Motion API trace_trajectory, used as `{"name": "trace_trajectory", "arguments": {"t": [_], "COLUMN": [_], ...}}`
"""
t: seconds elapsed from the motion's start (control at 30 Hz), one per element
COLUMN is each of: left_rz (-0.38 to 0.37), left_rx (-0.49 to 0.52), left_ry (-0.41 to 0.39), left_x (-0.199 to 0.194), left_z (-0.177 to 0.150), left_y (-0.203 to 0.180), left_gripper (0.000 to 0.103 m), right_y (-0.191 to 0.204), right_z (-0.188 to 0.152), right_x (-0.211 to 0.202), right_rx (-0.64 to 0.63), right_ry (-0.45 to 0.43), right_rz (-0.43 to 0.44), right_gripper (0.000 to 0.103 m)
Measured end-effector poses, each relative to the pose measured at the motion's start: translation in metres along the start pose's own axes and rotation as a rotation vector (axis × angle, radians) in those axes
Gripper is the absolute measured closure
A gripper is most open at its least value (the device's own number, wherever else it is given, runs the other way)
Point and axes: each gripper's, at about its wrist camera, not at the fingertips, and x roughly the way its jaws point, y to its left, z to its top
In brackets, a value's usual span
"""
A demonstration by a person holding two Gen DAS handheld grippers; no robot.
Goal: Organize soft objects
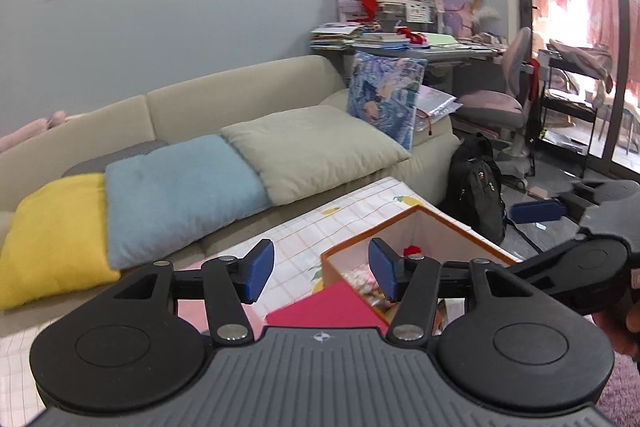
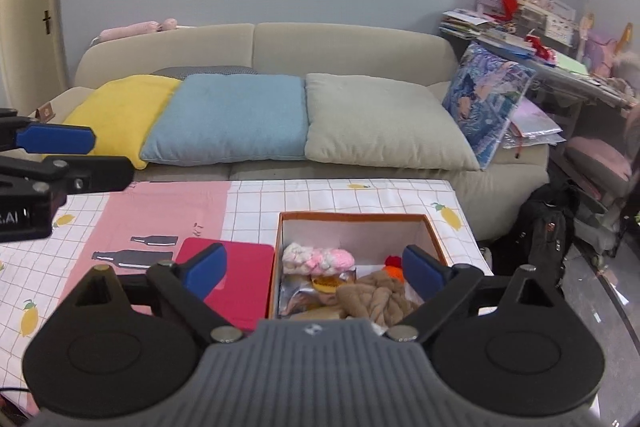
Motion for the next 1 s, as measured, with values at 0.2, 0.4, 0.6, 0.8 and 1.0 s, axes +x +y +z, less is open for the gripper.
{"name": "trace_trajectory", "arguments": {"t": [0.2, 0.4, 0.6, 0.8, 1.0], "left_rz": [0.061, 0.153, 0.15, 0.168, 0.132], "left_rx": [-0.104, -0.113, -0.154, -0.221, -0.251], "left_ry": [0.03, 0.092, 0.156, 0.239, 0.315], "left_x": [-0.012, -0.012, -0.007, -0.003, 0.002], "left_z": [-0.031, -0.065, -0.088, -0.105, -0.12], "left_y": [0.018, 0.015, 0.013, 0.013, 0.005], "left_gripper": [0.039, 0.025, 0.021, 0.018, 0.018], "right_y": [0.021, 0.039, 0.041, 0.042, 0.048], "right_z": [-0.025, -0.048, -0.071, -0.088, -0.095], "right_x": [-0.018, -0.018, -0.016, -0.007, 0.003], "right_rx": [0.048, 0.026, 0.042, 0.069, 0.061], "right_ry": [0.023, 0.055, 0.109, 0.195, 0.266], "right_rz": [-0.027, -0.08, -0.118, -0.094, -0.06], "right_gripper": [0.009, 0.009, 0.009, 0.009, 0.009]}}
